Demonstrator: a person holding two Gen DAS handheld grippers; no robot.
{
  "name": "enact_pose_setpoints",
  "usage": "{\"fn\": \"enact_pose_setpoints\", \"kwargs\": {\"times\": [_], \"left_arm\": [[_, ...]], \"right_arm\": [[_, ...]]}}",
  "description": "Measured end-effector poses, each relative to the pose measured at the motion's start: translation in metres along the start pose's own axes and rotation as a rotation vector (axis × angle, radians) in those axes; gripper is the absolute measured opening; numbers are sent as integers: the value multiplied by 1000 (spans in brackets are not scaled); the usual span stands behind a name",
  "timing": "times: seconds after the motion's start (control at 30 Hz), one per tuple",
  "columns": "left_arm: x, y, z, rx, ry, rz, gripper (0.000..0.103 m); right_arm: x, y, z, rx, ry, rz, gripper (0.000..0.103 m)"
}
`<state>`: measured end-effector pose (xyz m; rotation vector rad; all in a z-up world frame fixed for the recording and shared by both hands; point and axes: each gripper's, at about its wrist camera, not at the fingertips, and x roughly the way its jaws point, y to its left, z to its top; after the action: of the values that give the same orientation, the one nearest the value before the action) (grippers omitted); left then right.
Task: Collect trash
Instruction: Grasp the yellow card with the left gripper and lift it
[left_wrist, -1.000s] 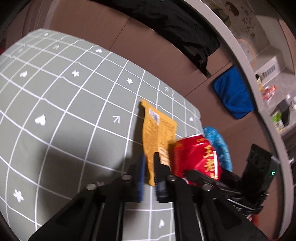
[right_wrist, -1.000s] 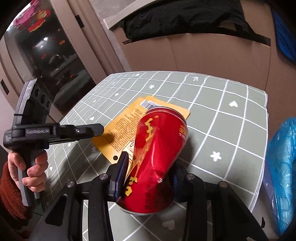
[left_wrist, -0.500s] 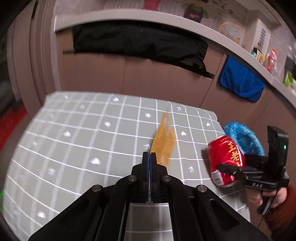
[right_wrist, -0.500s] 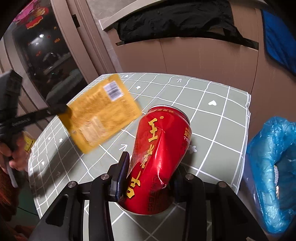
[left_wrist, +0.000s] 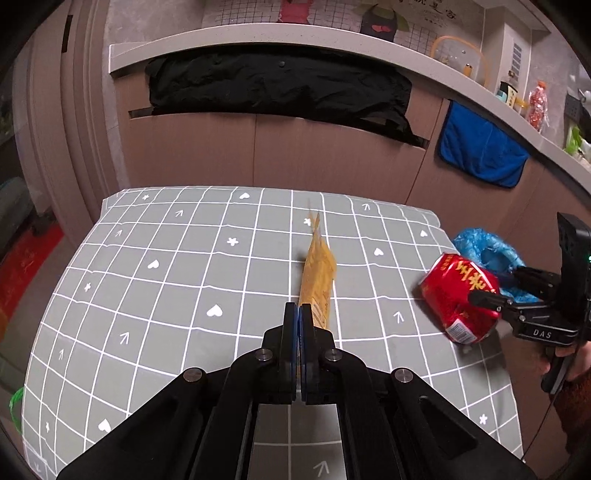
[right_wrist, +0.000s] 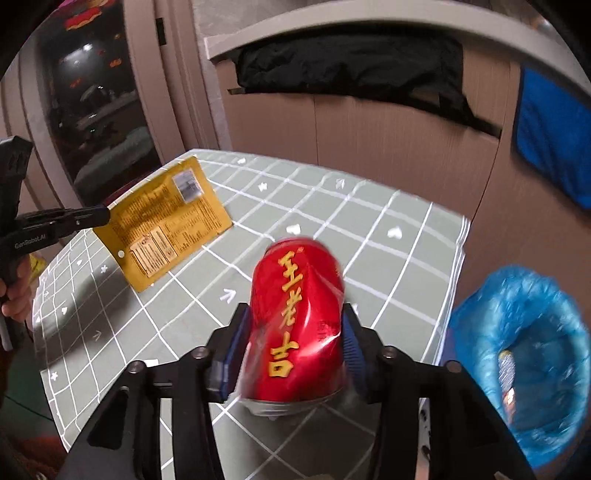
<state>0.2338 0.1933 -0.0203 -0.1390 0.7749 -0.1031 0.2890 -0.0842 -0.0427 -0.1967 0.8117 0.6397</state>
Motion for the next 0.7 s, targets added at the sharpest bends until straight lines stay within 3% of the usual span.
{"fn": "enact_pose_setpoints", "kwargs": {"times": [0.1,0.23,0.33,0.47,0.63,0.7], "left_arm": [[2,0,0,-8,2,-18,0],[9,4,2,-45,20,-66,4],[13,2,2,-56,30,-94,8],[26,-3,3,-58,69,-130,13],[48,-6,3,-83,98,-125,11],[58,-3,3,-130,111,-141,5]], "right_arm": [[-6,2,7,-5,-25,1,46],[6,3,8,-5,23,-11,47],[14,5,0,7,58,29,45],[14,7,-3,9,50,46,45],[15,9,-3,-2,52,61,44],[15,9,-3,3,50,67,43]]}}
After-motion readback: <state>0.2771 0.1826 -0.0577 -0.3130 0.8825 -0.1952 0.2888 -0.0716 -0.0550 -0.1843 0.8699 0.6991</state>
